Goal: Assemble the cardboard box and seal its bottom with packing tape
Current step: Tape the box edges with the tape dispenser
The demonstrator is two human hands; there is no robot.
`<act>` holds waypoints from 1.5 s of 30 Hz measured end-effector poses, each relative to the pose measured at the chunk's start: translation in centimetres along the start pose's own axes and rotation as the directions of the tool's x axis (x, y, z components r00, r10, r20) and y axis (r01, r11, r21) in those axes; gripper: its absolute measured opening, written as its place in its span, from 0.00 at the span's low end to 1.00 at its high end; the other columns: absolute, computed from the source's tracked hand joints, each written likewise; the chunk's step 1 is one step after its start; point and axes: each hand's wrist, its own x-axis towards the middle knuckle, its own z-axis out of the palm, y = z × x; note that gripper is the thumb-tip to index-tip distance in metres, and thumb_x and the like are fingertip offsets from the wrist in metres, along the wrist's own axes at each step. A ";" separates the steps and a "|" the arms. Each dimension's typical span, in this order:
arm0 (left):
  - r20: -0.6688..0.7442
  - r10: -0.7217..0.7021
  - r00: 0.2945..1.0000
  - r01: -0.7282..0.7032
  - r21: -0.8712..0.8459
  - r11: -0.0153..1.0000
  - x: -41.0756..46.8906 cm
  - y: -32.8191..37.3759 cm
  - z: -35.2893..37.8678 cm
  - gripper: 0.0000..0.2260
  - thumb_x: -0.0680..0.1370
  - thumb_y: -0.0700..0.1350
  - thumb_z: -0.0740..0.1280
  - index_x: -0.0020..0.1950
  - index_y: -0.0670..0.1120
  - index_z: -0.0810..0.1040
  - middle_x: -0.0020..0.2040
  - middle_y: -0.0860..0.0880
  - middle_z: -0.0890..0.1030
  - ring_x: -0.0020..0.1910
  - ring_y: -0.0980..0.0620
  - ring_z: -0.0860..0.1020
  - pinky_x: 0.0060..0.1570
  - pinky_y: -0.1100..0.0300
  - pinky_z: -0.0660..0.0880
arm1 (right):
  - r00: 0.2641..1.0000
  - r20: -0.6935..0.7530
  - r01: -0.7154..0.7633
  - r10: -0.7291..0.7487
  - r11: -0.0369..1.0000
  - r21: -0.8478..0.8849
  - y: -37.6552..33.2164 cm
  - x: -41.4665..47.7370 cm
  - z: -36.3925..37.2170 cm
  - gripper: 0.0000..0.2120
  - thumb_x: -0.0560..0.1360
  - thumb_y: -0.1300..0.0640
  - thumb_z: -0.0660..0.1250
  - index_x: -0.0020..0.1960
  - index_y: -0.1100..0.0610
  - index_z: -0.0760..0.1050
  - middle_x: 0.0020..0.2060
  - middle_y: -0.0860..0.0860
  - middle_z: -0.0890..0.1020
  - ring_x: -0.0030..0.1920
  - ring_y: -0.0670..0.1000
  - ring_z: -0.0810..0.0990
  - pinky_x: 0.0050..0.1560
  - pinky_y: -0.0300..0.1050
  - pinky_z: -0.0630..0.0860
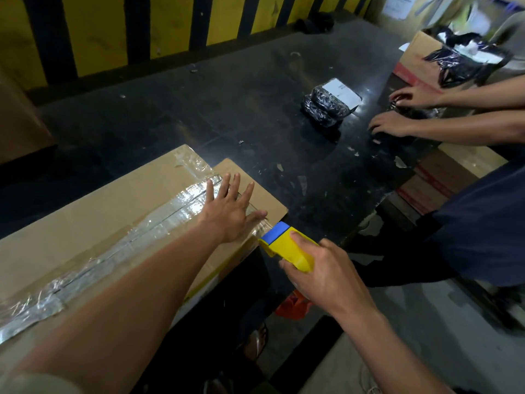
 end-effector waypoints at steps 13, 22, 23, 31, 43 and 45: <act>0.009 -0.004 1.000 0.004 0.028 1.000 0.0 0.1 -0.1 0.41 0.76 0.74 0.37 0.83 0.52 0.41 0.83 0.43 0.39 0.81 0.41 0.36 0.76 0.35 0.37 | 0.993 0.118 0.028 -0.020 0.998 -0.061 -1.6 4.2 0.1 0.18 0.70 0.38 0.63 0.52 0.48 0.78 0.35 0.50 0.81 0.38 0.55 0.81 0.38 0.49 0.79; 0.016 -0.006 1.000 0.005 0.048 0.999 0.1 0.3 0.1 0.41 0.77 0.75 0.37 0.83 0.53 0.39 0.82 0.43 0.37 0.80 0.40 0.34 0.76 0.34 0.37 | 0.962 0.272 0.007 0.006 0.999 -0.045 -2.4 6.8 -2.3 0.17 0.72 0.40 0.70 0.55 0.49 0.82 0.43 0.50 0.84 0.42 0.54 0.81 0.41 0.47 0.79; 0.019 -0.010 1.000 0.009 0.047 0.999 0.1 0.3 0.0 0.41 0.77 0.75 0.37 0.83 0.53 0.39 0.82 0.44 0.37 0.80 0.40 0.34 0.76 0.34 0.37 | 0.957 0.290 0.010 0.001 0.999 -0.038 -2.2 6.9 -2.5 0.19 0.72 0.40 0.70 0.57 0.49 0.82 0.45 0.51 0.84 0.44 0.54 0.82 0.44 0.50 0.80; 0.017 -0.030 0.999 0.029 0.047 0.998 -0.2 0.7 -0.5 0.43 0.74 0.75 0.36 0.83 0.53 0.40 0.83 0.43 0.39 0.81 0.41 0.36 0.76 0.34 0.37 | 0.928 0.372 0.008 0.023 0.997 -0.082 -2.8 8.5 -3.2 0.18 0.71 0.39 0.71 0.48 0.53 0.82 0.38 0.51 0.83 0.39 0.52 0.82 0.41 0.51 0.80; 0.019 -0.046 0.999 0.044 0.064 0.997 0.0 0.5 -0.3 0.43 0.73 0.76 0.35 0.83 0.55 0.43 0.83 0.44 0.41 0.81 0.43 0.36 0.76 0.35 0.36 | 0.847 0.529 0.005 0.047 0.995 -0.096 -2.6 9.5 -1.9 0.13 0.71 0.47 0.71 0.48 0.57 0.81 0.45 0.55 0.83 0.45 0.56 0.81 0.41 0.47 0.76; 0.008 -0.047 0.999 0.047 0.056 0.997 0.1 0.4 -0.2 0.42 0.73 0.76 0.35 0.83 0.55 0.42 0.83 0.45 0.41 0.81 0.43 0.36 0.76 0.36 0.35 | 0.837 0.546 -0.014 0.037 0.999 -0.046 -1.4 8.2 0.1 0.13 0.71 0.46 0.70 0.48 0.54 0.82 0.45 0.56 0.84 0.47 0.58 0.82 0.43 0.48 0.77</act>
